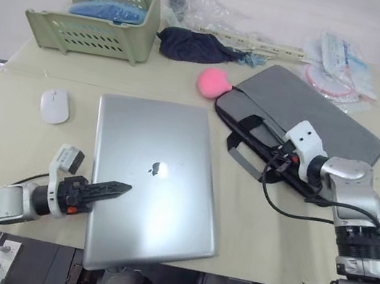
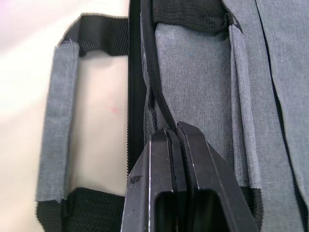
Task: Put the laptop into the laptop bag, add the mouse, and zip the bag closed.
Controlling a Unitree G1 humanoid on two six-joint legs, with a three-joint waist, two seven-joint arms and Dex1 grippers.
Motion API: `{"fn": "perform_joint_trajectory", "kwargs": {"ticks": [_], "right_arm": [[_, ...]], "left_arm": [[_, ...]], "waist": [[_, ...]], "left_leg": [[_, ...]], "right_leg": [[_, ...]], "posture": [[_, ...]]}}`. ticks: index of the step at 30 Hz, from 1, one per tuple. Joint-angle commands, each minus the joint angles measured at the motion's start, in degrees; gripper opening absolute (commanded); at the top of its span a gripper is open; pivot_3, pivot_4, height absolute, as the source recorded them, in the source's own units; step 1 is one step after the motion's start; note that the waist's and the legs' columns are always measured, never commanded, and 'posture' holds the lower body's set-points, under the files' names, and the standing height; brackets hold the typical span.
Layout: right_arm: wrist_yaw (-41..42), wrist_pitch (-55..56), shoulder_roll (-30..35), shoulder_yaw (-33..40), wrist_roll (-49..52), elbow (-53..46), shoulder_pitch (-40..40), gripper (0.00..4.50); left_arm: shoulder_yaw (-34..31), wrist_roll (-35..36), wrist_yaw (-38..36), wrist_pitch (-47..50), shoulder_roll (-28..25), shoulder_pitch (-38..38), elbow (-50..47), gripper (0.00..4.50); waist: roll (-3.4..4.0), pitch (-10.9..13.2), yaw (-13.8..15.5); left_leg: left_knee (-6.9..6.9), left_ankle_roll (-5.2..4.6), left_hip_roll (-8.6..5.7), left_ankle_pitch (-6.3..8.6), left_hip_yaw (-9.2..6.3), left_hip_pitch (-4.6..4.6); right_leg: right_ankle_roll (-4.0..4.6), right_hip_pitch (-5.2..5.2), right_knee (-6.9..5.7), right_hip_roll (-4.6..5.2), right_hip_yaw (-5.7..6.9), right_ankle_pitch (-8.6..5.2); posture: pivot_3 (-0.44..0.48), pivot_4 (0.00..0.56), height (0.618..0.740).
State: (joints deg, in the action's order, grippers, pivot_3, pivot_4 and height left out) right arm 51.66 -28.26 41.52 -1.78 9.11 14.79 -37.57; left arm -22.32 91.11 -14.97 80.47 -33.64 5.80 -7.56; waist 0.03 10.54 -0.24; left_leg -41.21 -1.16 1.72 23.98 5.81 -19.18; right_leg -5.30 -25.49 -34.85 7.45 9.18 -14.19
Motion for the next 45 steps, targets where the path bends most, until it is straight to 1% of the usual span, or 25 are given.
{"fn": "perform_joint_trajectory", "kwargs": {"ticks": [1, 4, 7, 10, 12, 15, 18, 21, 25, 30, 32, 36, 40, 45], "right_arm": [[0.44, -9.79, -0.76, 3.94, 6.45, -6.90, -2.88, 0.02], [-0.76, -17.28, -1.90, 5.91, 10.56, -11.28, -3.62, 0.02], [-1.97, -19.85, -1.66, 5.97, 11.36, -13.73, -4.94, 0.02], [-2.40, -22.53, -1.27, 5.35, 12.36, -16.56, -6.15, 0.02], [-2.40, -24.43, -1.33, 4.89, 13.24, -18.90, -6.08, 0.02], [-3.77, -27.37, -2.18, 5.07, 14.46, -21.25, -5.82, 0.02], [-5.58, -29.77, -3.61, 5.43, 15.73, -23.39, -5.77, 0.02], [-6.84, -31.43, -5.02, 5.44, 16.89, -25.16, -5.95, 0.02], [-8.82, -32.82, -6.76, 5.93, 17.86, -25.94, -6.54, 0.02], [-10.84, -35.28, -8.30, 6.24, 19.83, -28.60, -6.07, 0.02], [-11.81, -36.41, -9.04, 6.66, 20.66, -29.78, -5.62, 0.02], [-13.44, -37.20, -10.21, 6.86, 21.64, -31.22, -4.70, 0.02], [-15.27, -37.77, -11.41, 7.19, 22.70, -31.89, -4.62, 0.02], [-17.12, -38.39, -12.31, 7.14, 23.84, -33.03, -4.23, 0.02]], "left_arm": [[1.38, 7.66, 1.41, -2.40, -0.95, 0.43, -0.04, 0.31], [3.86, 13.24, 6.29, -5.62, -1.21, 1.02, 2.01, 0.31], [5.75, 15.41, 8.99, -7.40, -2.40, 1.42, 2.37, 0.31], [7.54, 19.63, 11.37, -10.34, -2.62, 2.63, 3.30, 0.31], [8.23, 21.00, 12.57, -12.23, -2.46, 3.57, 3.53, 0.31], [9.23, 20.17, 12.84, -13.69, -2.49, 5.21, 3.58, 0.31], [10.81, 21.39, 14.11, -15.18, -1.76, 7.83, 4.73, 0.31], [12.89, 18.11, 14.33, -15.54, -0.68, 10.02, 5.59, 0.31], [14.24, 17.87, 15.17, -17.36, 3.10, 12.75, 7.42, 0.31], [15.05, 17.15, 15.81, -18.35, 6.36, 15.36, 9.07, 0.31], [14.83, 16.44, 17.17, -19.81, 8.36, 16.44, 10.38, 0.31], [15.91, 11.04, 16.92, -20.90, 11.64, 18.10, 11.40, 0.31], [16.50, 7.18, 16.09, -21.27, 15.11, 18.80, 10.47, 0.31], [17.55, 0.86, 15.09, -22.25, 20.45, 20.02, 10.17, 0.31]], "waist": [[0.15, 0.09, -0.03], [0.25, 0.15, 0.03], [0.26, 0.15, 0.03], [0.27, 0.16, 0.09], [0.27, 0.16, 0.18], [0.27, 0.16, 0.11], [0.27, 0.16, 0.11], [0.27, 0.16, 0.12], [0.27, 0.16, 0.07], [0.27, 0.16, 0.03], [0.27, 0.16, 0.04], [0.27, 0.16, 0.10], [0.27, 0.16, 0.13], [0.28, 0.16, 0.23]], "left_leg": [[0.00, 0.00, 0.00, 0.00, 0.00, 0.00], [0.01, 0.00, 0.00, 0.00, -0.01, 0.00], [0.01, 0.00, -0.02, 0.00, -0.06, -0.01], [0.01, 0.00, -0.06, 0.00, -0.04, -0.02], [0.00, 0.00, -0.07, 0.00, -0.04, -0.02], [0.01, 0.00, -0.07, 0.00, -0.02, -0.02], [0.03, 0.00, -0.09, 0.00, 0.04, -0.01], [0.04, 0.00, -0.10, 0.00, 0.10, -0.01], [0.07, 0.00, -0.11, 0.00, 0.45, -0.02], [0.08, 0.03, -0.09, -0.01, 0.46, -0.01], [0.08, 0.03, -0.09, -0.02, 0.47, -0.01], [0.08, 0.03, -0.09, -0.02, 0.47, -0.01], [0.08, 0.03, -0.11, -0.02, 0.50, -0.02], [0.08, 0.02, -0.12, -0.02, 0.51, -0.01]], "right_leg": [[0.00, 0.00, 0.00, 0.00, -0.01, 0.00], [0.00, -0.01, 0.00, 0.01, -0.01, 0.00], [0.00, -0.01, -0.01, 0.00, -0.02, 0.00], [0.00, -0.01, 0.00, 0.01, -0.01, 0.00], [0.00, -0.01, 0.00, 0.01, 0.00, 0.00], [0.00, -0.01, 0.00, -0.03, 0.08, 0.00], [0.00, -0.02, 0.00, -0.07, 0.18, 0.00], [0.00, -0.03, 0.00, -0.08, 0.19, 0.00], [-0.01, -0.03, 0.05, -0.15, 0.18, 0.01], [-0.01, -0.03, 0.04, -0.19, 0.17, 0.01], [-0.01, -0.03, 0.04, -0.20, 0.17, 0.01], [-0.02, -0.03, 0.05, -0.20, 0.17, 0.01], [-0.03, -0.03, 0.06, -0.20, 0.17, 0.02], [-0.04, -0.02, 0.06, -0.19, 0.15, 0.02]], "posture": [[0.000, 0.150, 0.740], [0.000, 0.150, 0.740], [0.000, 0.150, 0.740], [0.000, 0.150, 0.740], [0.000, 0.150, 0.740], [0.000, 0.150, 0.740], [0.000, 0.150, 0.740], [0.000, 0.150, 0.740], [0.000, 0.150, 0.740], [0.000, 0.150, 0.740], [0.000, 0.150, 0.740], [0.000, 0.150, 0.740], [0.000, 0.150, 0.740], [0.000, 0.150, 0.740]]}}
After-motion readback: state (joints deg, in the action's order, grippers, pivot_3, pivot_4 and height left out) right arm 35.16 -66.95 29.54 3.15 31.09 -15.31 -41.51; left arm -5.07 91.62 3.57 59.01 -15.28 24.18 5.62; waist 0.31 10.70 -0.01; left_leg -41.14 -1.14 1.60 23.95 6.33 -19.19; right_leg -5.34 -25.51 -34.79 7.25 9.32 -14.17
